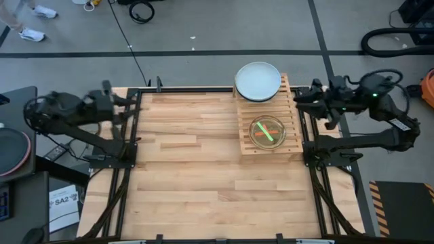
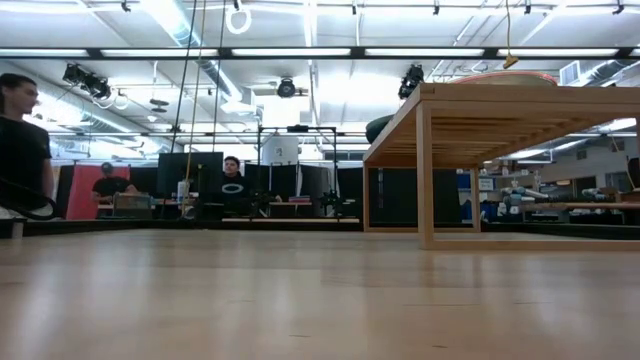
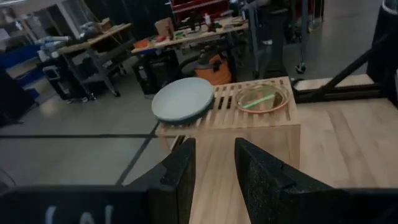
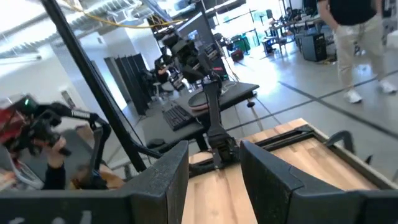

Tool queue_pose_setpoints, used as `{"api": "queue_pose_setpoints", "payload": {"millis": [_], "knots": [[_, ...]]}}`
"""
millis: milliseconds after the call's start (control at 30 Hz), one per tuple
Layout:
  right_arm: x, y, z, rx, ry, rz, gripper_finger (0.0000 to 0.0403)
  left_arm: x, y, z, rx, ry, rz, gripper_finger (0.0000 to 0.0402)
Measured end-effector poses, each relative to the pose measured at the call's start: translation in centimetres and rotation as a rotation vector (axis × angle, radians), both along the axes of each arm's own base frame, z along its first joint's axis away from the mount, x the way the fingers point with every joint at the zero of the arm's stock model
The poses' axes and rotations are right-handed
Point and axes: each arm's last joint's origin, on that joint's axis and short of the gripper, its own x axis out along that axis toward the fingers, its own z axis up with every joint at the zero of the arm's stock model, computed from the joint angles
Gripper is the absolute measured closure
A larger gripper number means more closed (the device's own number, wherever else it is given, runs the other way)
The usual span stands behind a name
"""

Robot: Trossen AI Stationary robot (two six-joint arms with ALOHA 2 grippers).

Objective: Place and stack plates onto a shelf
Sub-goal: Return to Home Position

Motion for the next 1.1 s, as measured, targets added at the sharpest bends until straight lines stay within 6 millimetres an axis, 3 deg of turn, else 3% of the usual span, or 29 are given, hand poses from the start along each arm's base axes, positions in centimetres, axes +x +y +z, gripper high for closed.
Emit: {"api": "queue_pose_setpoints", "payload": {"millis": [167,333,667,800,1100], "knots": [[-1.7,0.3,-0.6,-0.079,0.040,-0.011,0.0252,-3.9,1.0,-2.0,-0.119,-0.050,-0.043,0.0283],[-1.7,0.2,-2.2,-0.123,0.024,-0.041,0.0252,-5.1,1.1,-5.5,-0.200,-0.112,-0.125,0.0283],[-0.8,0.1,-8.3,-0.096,-0.017,-0.028,0.0252,-2.9,0.5,-12.3,-0.186,-0.169,-0.136,0.0283],[-1.6,0.3,-10.1,-0.101,-0.057,-0.028,0.0252,-2.0,0.1,-14.6,-0.187,-0.163,-0.159,0.0283],[-4.0,0.7,-13.2,-0.086,-0.177,-0.028,0.0252,-0.8,-0.4,-17.5,-0.148,-0.260,-0.228,0.0283]]}}
